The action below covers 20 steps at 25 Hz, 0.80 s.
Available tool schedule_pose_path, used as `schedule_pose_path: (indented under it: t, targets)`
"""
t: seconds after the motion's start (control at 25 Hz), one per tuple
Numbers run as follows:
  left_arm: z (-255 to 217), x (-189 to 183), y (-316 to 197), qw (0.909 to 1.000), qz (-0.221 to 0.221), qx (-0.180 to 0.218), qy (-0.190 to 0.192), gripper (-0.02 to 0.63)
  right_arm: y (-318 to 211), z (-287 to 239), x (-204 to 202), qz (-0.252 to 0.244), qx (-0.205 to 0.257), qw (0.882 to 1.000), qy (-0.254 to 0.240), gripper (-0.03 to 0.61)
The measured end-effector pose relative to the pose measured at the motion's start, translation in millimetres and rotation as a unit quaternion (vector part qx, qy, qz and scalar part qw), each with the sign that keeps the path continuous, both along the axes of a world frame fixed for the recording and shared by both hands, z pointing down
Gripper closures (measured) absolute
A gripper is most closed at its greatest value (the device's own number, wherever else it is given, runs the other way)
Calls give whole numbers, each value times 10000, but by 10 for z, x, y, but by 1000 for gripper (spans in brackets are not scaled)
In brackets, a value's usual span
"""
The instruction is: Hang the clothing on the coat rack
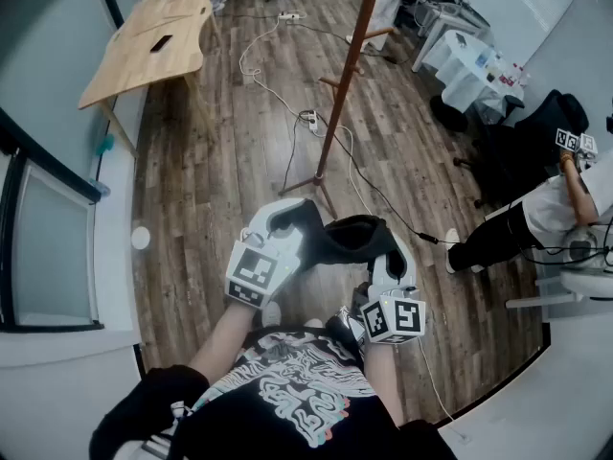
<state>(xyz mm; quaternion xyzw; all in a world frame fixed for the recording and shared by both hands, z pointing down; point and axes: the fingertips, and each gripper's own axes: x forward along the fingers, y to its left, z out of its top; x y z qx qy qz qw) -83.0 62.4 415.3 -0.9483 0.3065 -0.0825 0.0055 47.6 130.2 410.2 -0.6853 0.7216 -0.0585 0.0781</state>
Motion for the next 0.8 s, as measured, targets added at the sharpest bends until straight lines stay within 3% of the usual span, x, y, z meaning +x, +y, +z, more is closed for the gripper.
schedule_pose_path:
  t: [0.8]
  targets:
    - [35,-228,347,9981,-597,11,-151,620,270,56,-252,-681,-14,9974,-242,568]
